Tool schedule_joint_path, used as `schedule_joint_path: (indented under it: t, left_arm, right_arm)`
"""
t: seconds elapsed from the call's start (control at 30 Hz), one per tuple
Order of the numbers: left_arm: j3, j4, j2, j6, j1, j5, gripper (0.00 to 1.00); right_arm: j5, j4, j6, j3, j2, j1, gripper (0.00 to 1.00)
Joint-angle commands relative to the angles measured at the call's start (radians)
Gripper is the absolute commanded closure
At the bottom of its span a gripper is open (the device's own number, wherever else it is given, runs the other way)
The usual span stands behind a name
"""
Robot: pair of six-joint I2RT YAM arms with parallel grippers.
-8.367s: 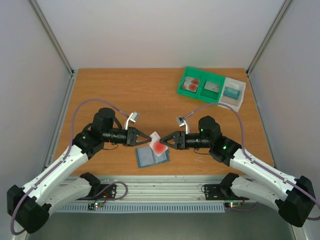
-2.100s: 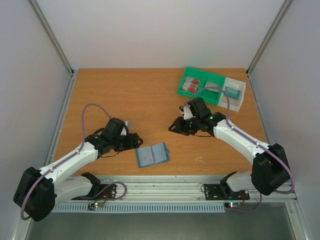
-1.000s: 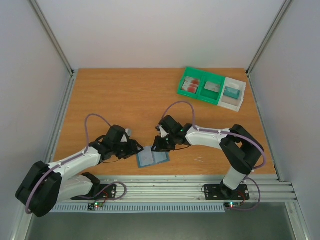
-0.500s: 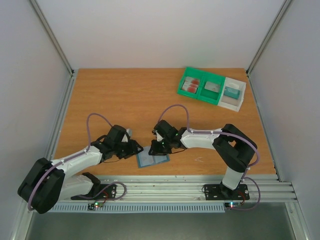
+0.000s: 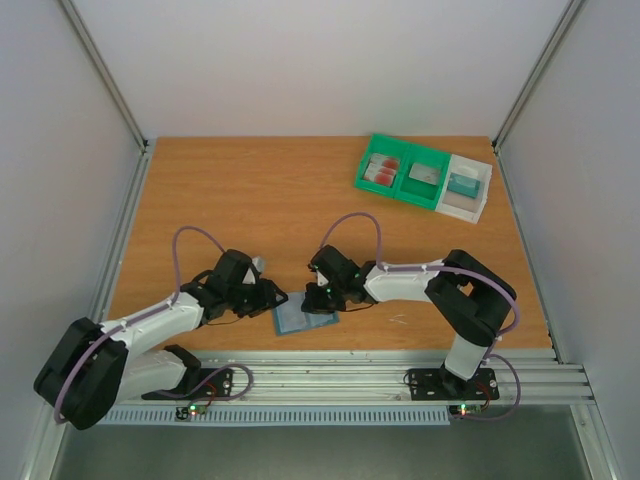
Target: Take the credit cards out of the card holder
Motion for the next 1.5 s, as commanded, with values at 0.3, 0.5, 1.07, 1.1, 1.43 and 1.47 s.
schedule_joint_path:
  t: [0.3, 0.5, 1.07, 1.1, 1.43, 1.47]
  left_arm:
    - [-0.014, 0.155, 0.062, -0.004, 0.003, 0.043, 0.6]
    - [-0.011, 0.161, 0.092, -0.011, 0.003, 0.048, 0.61]
    - [-0.005, 0.066, 0.003, 0.011, 0.003, 0.008, 0.53]
    - [-0.005, 0.076, 0.009, 0.01, 0.003, 0.011, 0.54]
    - [-0.006, 0.153, 0.073, 0.001, 0.003, 0.05, 0.59]
    - [-0.008, 0.159, 0.074, -0.003, 0.003, 0.053, 0.6]
  right_arm:
    - [0.061, 0.006, 0.019, -0.056, -0.014, 0.009, 0.91]
    - [0.059, 0.01, 0.019, -0.06, -0.015, 0.009, 0.91]
    - [0.067, 0.027, 0.03, -0.076, -0.018, 0.009, 0.94]
    - [0.067, 0.028, 0.03, -0.076, -0.018, 0.009, 0.94]
    - [0.057, 0.032, 0.034, -0.077, -0.017, 0.009, 0.94]
    - [0.055, 0.034, 0.035, -0.078, -0.017, 0.009, 0.94]
